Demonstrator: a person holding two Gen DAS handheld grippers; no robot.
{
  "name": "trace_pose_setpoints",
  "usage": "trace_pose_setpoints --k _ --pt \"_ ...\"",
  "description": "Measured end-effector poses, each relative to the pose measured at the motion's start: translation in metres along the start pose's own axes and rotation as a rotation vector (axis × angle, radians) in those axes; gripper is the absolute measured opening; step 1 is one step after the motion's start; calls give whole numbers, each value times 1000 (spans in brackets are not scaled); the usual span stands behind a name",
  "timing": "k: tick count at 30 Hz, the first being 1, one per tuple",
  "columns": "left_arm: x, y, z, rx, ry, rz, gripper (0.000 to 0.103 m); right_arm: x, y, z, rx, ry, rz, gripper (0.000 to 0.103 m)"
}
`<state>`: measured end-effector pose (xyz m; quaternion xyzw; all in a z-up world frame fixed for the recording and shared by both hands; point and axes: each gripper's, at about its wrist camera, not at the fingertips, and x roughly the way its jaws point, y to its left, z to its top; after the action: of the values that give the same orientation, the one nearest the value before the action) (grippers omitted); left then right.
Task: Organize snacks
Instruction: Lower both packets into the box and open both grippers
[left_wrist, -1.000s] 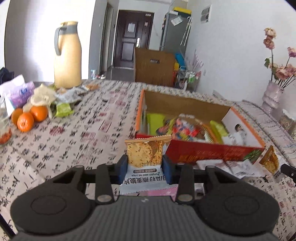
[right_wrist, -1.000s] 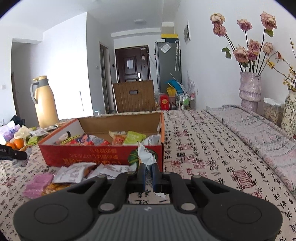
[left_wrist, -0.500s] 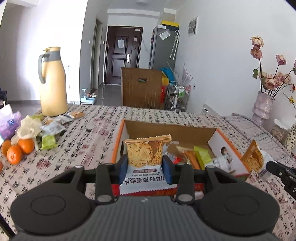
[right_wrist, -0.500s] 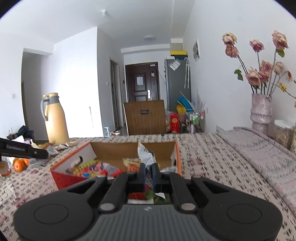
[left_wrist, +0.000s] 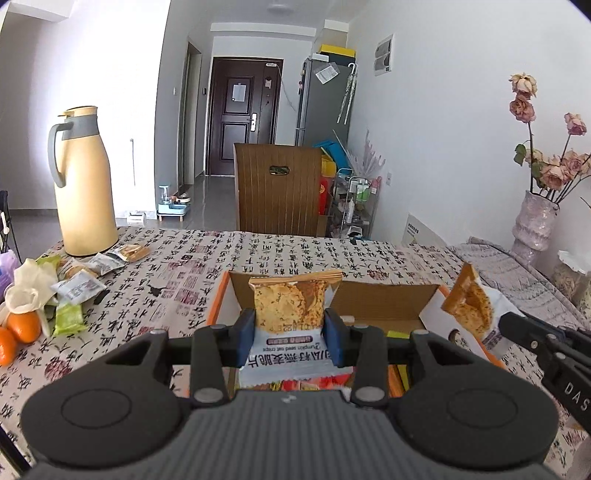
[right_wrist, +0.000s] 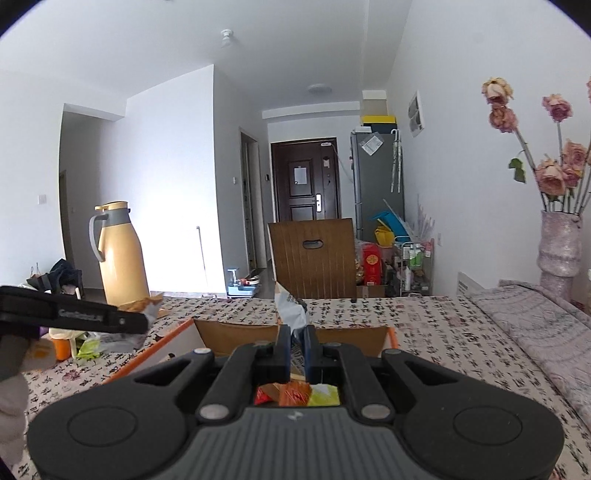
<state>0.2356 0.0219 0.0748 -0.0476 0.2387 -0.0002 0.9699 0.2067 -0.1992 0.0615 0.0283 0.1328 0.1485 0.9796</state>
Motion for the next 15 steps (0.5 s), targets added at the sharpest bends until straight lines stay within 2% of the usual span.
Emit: trace_pose_setpoints --k 8,15 --pt "37 3 4 -17 15 25 40 42 2 1 2 21 19 6" --pt "58 12 -6 -33 53 42 40 70 -3 -14 22 62 25 6"
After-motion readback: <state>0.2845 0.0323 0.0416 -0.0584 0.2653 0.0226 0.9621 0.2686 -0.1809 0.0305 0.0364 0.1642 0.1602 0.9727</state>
